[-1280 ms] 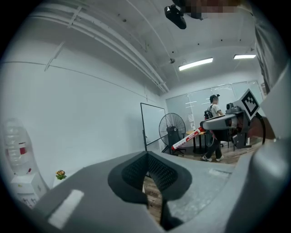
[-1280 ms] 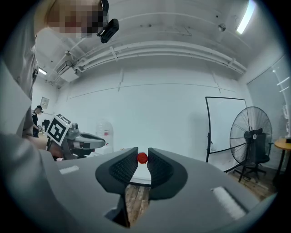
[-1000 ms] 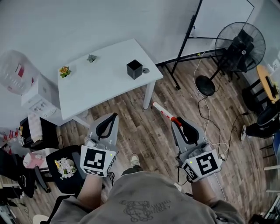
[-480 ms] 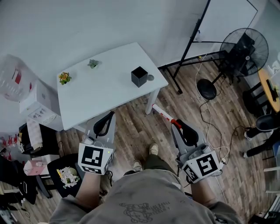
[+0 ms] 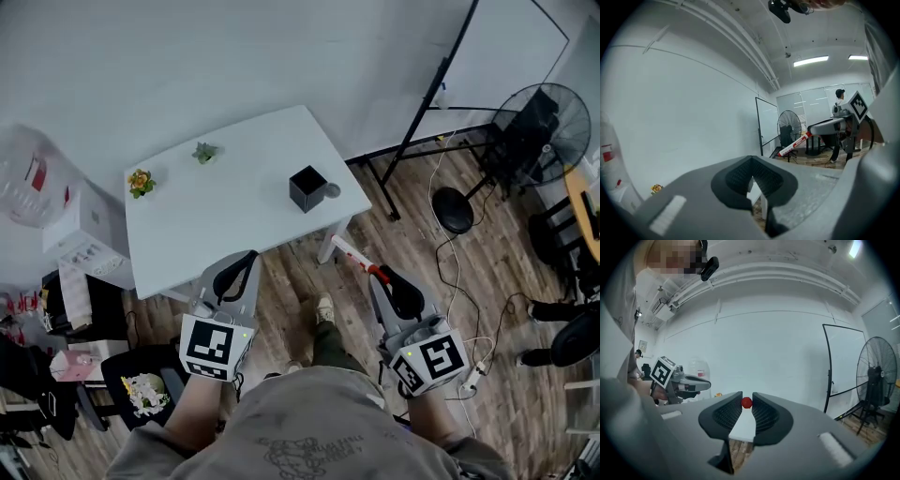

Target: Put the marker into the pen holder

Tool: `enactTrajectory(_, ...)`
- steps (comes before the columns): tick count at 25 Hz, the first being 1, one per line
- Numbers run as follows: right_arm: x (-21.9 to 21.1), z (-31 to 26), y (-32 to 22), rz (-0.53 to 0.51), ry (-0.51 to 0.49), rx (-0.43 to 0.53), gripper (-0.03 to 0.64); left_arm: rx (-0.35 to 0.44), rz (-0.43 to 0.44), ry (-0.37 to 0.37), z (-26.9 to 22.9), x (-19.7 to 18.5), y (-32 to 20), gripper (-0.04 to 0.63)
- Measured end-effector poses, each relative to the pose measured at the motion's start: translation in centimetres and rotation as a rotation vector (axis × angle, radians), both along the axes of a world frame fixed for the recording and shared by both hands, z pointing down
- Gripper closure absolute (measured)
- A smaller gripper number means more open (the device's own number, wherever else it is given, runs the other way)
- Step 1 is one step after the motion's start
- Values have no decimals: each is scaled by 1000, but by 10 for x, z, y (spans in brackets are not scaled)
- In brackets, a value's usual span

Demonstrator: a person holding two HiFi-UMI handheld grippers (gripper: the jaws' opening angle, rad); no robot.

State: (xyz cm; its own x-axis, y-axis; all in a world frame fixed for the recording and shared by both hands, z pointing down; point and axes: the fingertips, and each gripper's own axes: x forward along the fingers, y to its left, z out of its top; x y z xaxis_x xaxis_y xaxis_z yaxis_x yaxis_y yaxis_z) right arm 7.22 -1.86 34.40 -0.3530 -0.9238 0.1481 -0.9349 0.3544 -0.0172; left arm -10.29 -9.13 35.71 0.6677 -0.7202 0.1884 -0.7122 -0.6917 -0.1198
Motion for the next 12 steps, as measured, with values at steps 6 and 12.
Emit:
enactTrajectory(6,20,2,-60,-37,22,12,523,-2,-33,-8,5,18,-47,594)
enactTrajectory(12,47,2,-131,-99,11,-7,523,-28,-82,-12,4,50,-105,594)
